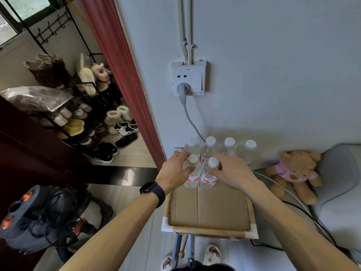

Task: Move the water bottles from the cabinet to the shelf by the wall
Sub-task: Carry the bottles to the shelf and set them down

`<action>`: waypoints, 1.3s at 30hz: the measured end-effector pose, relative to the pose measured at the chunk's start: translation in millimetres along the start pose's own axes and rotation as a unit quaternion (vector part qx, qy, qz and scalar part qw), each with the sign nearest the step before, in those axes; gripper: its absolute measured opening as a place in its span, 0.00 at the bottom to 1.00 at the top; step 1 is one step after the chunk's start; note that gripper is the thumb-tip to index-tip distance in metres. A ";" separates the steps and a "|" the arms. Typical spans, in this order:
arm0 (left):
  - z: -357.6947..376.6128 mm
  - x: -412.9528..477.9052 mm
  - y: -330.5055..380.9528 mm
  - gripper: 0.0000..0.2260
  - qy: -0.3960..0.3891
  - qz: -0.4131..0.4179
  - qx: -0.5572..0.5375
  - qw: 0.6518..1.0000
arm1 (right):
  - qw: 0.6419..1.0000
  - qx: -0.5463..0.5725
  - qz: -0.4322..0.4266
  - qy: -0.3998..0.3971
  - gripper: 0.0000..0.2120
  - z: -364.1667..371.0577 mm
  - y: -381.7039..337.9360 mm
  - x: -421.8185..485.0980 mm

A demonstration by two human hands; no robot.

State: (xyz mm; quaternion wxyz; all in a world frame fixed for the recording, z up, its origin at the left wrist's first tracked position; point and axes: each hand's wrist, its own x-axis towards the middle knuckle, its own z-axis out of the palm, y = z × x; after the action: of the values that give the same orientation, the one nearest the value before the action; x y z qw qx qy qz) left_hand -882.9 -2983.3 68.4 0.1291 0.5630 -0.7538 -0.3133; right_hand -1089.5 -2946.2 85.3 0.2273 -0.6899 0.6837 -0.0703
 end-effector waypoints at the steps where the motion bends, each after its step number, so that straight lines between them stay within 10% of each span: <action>1: -0.7 0.7 -0.1 0.15 -0.004 0.002 0.001 1.000 | 1.000 0.008 -0.005 -0.004 0.13 0.0 0.7 -0.4; 31: 33.0 -36.4 -9.2 0.38 -0.018 -0.114 -0.088 0.989 | 0.996 0.081 0.011 0.021 0.30 47.1 38.8 -30.3; 39: 75.2 -125.7 -57.2 0.19 -0.078 -0.260 -0.067 0.960 | 0.970 0.010 -0.044 -0.239 0.22 100.9 8.6 -65.8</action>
State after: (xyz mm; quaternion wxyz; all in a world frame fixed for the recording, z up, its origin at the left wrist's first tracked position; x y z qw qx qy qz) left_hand -838.3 -2851.5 -5.0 0.0214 0.7033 -0.5666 -0.4289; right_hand -1059.8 -2859.7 6.4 0.3875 -0.7140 0.5777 0.0794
